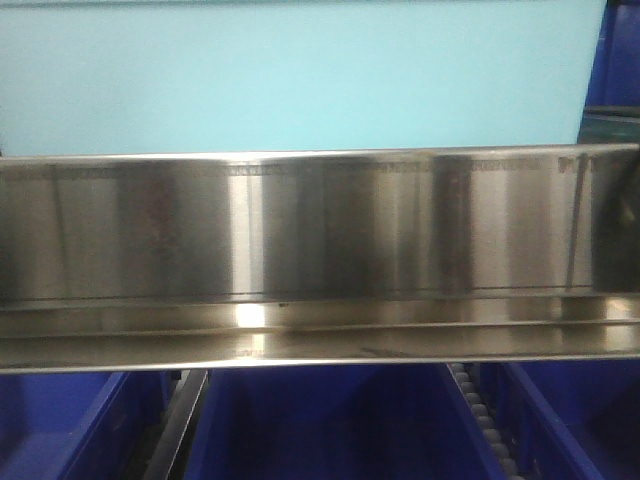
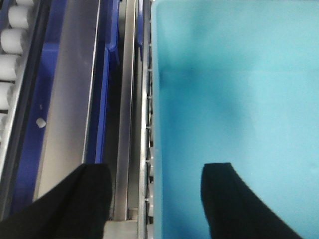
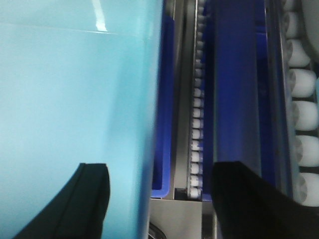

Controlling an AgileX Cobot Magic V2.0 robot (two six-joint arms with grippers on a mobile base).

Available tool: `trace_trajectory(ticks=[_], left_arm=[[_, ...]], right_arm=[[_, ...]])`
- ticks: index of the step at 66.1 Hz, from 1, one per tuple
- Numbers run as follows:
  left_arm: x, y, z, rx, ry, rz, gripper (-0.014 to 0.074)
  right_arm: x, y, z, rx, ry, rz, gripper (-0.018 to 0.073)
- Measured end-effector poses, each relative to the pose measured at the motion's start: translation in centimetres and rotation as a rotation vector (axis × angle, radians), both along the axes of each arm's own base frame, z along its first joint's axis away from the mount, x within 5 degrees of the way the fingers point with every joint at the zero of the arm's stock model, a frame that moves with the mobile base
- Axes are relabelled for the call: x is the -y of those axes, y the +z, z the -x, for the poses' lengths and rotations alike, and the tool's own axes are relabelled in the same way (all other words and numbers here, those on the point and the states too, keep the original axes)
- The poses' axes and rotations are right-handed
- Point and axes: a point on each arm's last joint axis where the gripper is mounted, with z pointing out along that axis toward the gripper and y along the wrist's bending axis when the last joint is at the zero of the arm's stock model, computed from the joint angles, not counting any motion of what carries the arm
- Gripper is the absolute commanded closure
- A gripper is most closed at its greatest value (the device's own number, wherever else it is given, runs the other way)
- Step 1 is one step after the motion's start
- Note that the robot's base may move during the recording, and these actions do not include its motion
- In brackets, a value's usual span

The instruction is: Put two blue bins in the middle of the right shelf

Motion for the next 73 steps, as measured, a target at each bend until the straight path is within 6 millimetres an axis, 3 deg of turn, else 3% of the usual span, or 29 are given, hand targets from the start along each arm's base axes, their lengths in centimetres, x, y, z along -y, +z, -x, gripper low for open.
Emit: trace_trajectory(ticks=[13, 21, 73], left_arm=[[0.5, -1.8, -1.2, -0.057, 0.019, -0.014, 0.0304], [-0.3, -2.6, -1.9, -0.109, 0.069, -0.006, 0.0304], [0.5, -4.4, -2.6, -0.205, 0.033, 0.004, 0.0312]], right_arm=[[-0.4, -1.2, -1.0, -0.023, -0.003, 0.013, 0.0254], [-0.6, -1.3, -1.1, -0.016, -0.001, -0.004, 0.0288], [-0.9, -1.7, -1.5, -0.018, 0.003, -0.018, 0.0295]])
